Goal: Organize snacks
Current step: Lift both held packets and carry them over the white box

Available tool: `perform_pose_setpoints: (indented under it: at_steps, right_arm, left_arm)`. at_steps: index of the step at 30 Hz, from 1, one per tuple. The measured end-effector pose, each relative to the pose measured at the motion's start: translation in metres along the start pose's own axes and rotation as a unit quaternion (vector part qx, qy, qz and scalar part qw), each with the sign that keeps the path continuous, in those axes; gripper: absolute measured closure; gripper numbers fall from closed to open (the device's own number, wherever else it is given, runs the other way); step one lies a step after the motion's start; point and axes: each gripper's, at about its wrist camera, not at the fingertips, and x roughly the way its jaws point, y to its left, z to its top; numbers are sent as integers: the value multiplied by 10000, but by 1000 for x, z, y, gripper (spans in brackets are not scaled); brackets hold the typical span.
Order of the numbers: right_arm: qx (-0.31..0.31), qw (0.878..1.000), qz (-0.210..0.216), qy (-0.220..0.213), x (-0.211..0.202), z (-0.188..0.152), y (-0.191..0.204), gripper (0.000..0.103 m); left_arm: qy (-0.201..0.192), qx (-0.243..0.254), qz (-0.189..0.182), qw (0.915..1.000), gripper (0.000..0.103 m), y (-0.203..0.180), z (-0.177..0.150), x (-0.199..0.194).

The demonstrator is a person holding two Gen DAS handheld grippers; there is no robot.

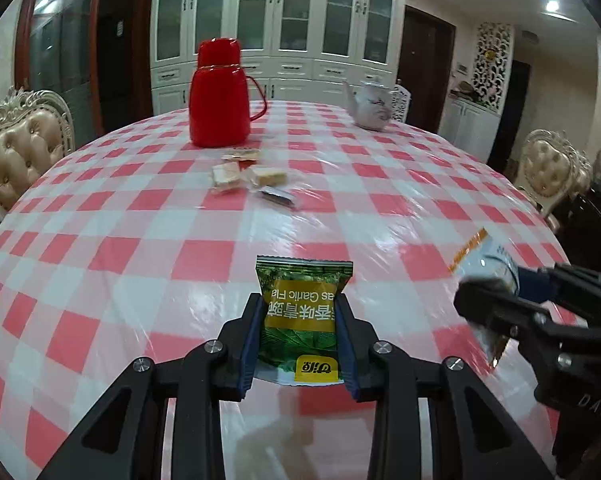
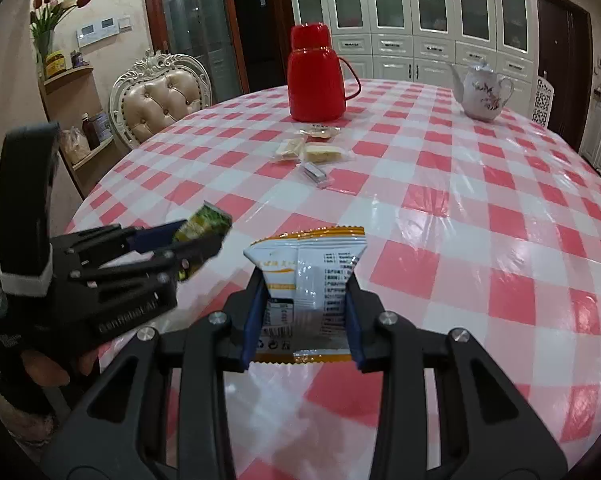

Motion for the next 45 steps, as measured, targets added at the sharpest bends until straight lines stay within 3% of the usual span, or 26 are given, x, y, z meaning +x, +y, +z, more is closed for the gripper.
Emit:
perform_pose_setpoints:
  at_steps: [12, 30, 40, 45]
  right_arm:
    - [-72, 9995, -300, -38, -45, -30, 0, 64]
    - [105, 9976, -679, -30, -104, -74, -47, 64]
    - [162, 9952, -967, 63, -137, -100, -78, 64]
    - [182, 9929, -1166, 142, -155, -114, -96, 63]
  left_arm:
    - [-33, 492, -346, 9982, 68, -40, -27, -30]
    - [-5, 1160, -706, 9907, 68, -105, -45, -41]
    - [110, 1637, -921, 9821, 68, -147, -55, -45]
    - [264, 1859, -1283, 9738, 68, -177, -62, -48]
